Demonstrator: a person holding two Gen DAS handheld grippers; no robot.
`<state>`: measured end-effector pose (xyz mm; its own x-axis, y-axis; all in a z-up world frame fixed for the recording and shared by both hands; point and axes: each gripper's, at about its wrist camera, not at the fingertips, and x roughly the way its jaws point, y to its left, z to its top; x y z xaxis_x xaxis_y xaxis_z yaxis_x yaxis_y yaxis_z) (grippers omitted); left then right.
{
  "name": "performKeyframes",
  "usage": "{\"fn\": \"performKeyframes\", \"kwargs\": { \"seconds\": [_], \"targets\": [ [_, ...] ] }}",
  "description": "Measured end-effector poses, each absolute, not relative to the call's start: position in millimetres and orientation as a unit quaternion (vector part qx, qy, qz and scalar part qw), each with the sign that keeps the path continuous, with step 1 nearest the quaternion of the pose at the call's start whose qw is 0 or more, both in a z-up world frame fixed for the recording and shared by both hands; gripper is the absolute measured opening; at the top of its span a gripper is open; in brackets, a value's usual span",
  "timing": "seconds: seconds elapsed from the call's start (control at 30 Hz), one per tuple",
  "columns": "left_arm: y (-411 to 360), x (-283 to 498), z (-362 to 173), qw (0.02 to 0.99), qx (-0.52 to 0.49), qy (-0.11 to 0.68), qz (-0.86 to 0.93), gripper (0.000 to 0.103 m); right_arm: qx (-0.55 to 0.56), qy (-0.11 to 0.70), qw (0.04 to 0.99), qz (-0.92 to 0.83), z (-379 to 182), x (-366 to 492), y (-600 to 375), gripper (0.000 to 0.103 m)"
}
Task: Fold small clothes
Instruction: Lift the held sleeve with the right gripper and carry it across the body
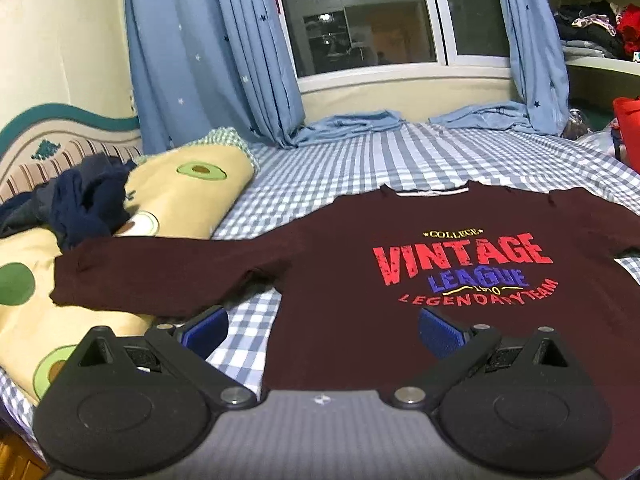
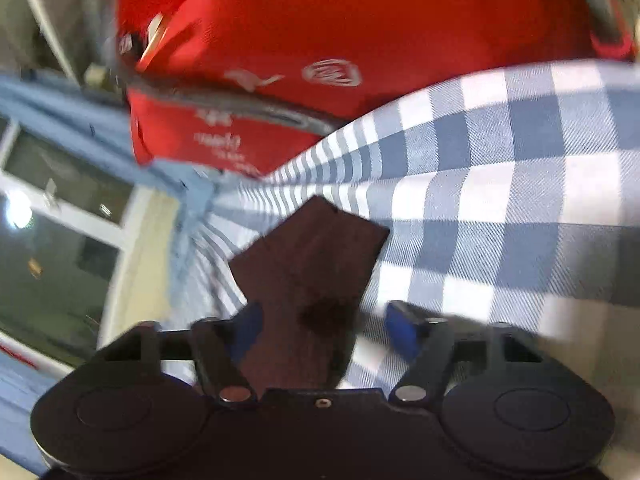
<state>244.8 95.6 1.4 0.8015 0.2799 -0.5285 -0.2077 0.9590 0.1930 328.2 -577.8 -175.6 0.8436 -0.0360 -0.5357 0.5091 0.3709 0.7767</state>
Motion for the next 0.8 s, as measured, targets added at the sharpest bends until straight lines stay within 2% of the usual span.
{"fn": "performKeyframes", "kwargs": {
  "seconds": [0.07,0.27,0.47,0.6,0.67,0.77,0.8],
  "targets": [
    [94,248,1,0.947,0.059,0.29,0.128,0.102,0.519,0.224,0.806,-0.177,-170,334,-571,0.095],
    [93,238,6,0.951,0.065,0.276,0.123,0.102,0.52,0.164,0.819,-0.178,-183,352,-578,0.098],
    [109,236,4,0.944,0.049,0.289,0.149,0.102,0.539,0.108,0.826,-0.124,-194,363,-594,0.097],
    [109,236,6,0.945,0.046,0.288,0.148,0.102,0.576,0.086,0.81,-0.073,-203,369,-611,0.09],
    [106,236,8,0.946,0.05,0.286,0.145,0.102,0.573,0.114,0.81,-0.051,-199,377,-616,0.091],
    [103,236,8,0.946,0.057,0.286,0.143,0.102,0.499,0.237,0.833,-0.039,-181,395,-610,0.082],
    [102,237,7,0.945,0.057,0.288,0.142,0.102,0.478,0.264,0.837,-0.044,-177,396,-606,0.082]
  ]
}}
